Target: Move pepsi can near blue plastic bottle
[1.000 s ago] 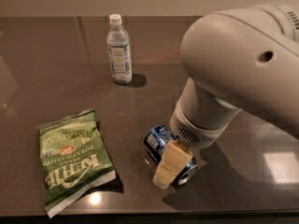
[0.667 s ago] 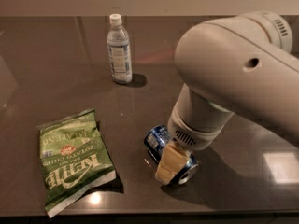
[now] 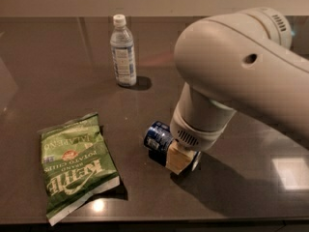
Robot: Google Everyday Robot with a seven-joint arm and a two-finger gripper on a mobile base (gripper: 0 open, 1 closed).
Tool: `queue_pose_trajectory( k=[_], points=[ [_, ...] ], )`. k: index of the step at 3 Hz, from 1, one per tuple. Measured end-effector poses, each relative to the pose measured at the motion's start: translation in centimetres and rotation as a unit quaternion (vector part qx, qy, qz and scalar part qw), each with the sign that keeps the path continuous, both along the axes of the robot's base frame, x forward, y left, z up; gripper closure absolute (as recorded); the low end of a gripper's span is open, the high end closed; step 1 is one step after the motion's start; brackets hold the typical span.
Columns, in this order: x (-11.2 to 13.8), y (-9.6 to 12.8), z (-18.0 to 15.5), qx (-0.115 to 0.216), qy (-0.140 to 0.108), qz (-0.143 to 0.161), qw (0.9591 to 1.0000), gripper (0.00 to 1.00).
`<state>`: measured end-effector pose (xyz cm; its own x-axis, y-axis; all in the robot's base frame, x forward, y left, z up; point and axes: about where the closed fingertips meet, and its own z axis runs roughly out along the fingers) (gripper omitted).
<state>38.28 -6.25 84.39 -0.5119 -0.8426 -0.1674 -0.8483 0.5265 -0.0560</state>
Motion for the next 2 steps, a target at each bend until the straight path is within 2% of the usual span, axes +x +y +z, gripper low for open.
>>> queue_pose_trajectory(
  k=[1, 2],
  points=[
    [1.7, -0.2, 2.1, -0.002, -0.016, 0.005, 0.9999, 0.88],
    [4.7, -0.4, 4.7, -0.003, -0.029, 0.016, 0.9994, 1.00]
  ],
)
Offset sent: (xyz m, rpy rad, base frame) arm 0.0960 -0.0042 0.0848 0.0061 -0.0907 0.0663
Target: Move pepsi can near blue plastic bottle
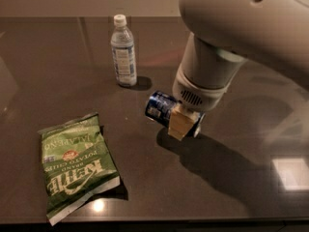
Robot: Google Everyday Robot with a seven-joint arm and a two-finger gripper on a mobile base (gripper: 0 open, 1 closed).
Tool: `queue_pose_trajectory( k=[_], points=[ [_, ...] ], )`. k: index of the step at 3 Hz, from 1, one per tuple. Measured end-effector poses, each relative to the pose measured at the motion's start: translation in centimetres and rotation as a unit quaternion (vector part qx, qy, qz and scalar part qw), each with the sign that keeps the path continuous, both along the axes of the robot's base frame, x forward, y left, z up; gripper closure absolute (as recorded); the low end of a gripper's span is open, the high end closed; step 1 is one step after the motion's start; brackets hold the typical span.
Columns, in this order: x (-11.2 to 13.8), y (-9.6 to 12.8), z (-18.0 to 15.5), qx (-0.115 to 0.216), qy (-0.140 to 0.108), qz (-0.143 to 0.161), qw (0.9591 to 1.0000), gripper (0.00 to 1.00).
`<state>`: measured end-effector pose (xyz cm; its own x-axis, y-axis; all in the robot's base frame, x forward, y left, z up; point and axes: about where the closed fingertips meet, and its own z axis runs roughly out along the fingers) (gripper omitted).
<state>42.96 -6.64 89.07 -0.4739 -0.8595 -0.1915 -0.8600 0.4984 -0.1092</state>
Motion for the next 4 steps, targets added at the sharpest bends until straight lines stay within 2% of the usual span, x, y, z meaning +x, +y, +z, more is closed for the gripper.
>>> queue_pose_trajectory(
  k=[1, 2, 3, 4],
  points=[
    [3.8, -0.1, 1.6, -0.002, -0.005, 0.020, 0.9998, 1.00],
    [7.7, 0.3, 1.8, 0.002, -0.003, 0.045, 0.9990, 1.00],
    [10.9, 1.4, 0.7, 0.008, 0.005, 0.065, 0.9978, 1.00],
    [12.9, 2.8, -0.8, 0.016, 0.012, 0.080, 0.9966, 1.00]
  ],
)
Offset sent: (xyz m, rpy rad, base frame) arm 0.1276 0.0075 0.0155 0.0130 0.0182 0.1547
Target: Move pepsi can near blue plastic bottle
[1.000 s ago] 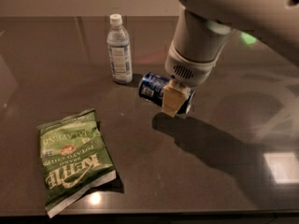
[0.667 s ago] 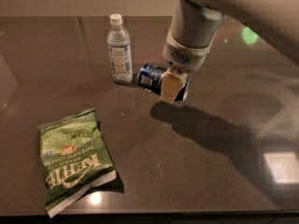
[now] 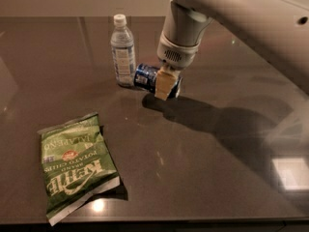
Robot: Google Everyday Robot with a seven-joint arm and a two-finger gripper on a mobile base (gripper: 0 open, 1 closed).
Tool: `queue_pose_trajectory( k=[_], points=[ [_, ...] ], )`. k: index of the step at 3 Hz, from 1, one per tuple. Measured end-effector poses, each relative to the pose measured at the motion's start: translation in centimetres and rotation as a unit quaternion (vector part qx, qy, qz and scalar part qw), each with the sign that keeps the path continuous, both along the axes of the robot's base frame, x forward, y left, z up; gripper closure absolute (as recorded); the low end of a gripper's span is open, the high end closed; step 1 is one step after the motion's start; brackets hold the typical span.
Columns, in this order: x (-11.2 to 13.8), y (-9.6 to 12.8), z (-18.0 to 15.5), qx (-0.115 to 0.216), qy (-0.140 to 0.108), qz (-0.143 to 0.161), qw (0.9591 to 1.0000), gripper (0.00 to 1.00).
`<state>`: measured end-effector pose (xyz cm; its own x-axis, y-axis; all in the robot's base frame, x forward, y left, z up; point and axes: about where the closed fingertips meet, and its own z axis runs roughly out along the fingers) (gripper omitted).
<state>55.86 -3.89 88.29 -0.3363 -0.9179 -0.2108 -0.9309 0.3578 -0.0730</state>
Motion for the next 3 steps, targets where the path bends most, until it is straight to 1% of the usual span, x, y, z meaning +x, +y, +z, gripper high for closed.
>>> queue_pose_trajectory(
  k=[1, 2, 3],
  points=[
    [1.6, 1.0, -1.2, 0.004, 0.007, 0.011, 0.9999, 1.00],
    [3.1, 1.5, -2.2, 0.002, 0.012, 0.015, 0.9998, 0.85],
    [4.2, 1.6, -3.0, -0.011, 0.017, 0.017, 0.9996, 0.61]
  ],
)
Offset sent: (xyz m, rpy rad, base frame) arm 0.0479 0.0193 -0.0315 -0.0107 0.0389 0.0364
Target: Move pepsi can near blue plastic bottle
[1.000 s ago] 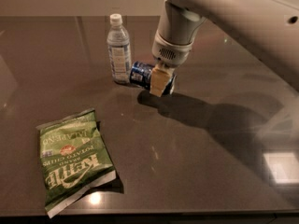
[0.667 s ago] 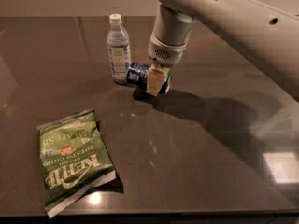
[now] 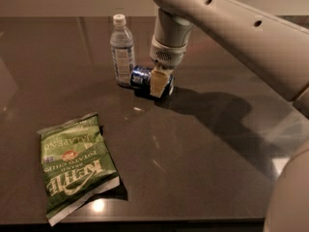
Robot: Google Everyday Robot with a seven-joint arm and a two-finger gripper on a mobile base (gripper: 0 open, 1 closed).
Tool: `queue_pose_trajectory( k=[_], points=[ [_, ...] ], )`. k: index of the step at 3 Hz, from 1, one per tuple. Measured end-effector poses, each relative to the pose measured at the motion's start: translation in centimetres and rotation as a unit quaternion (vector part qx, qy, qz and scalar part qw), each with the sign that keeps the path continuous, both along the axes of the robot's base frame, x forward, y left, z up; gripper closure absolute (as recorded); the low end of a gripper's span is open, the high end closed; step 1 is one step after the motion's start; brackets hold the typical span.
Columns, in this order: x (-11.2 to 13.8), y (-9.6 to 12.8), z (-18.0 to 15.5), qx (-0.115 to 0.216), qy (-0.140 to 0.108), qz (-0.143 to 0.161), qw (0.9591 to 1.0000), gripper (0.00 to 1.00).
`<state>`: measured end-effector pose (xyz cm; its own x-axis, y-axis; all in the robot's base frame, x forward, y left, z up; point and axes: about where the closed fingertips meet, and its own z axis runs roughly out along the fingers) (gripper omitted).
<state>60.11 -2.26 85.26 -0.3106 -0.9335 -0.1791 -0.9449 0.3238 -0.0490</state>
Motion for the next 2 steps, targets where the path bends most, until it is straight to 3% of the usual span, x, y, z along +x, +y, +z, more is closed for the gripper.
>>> queue_pose_trajectory(
  k=[2],
  points=[
    [1.08, -0.50, -0.83, -0.015, 0.002, 0.000, 0.9999, 0.15]
  ],
)
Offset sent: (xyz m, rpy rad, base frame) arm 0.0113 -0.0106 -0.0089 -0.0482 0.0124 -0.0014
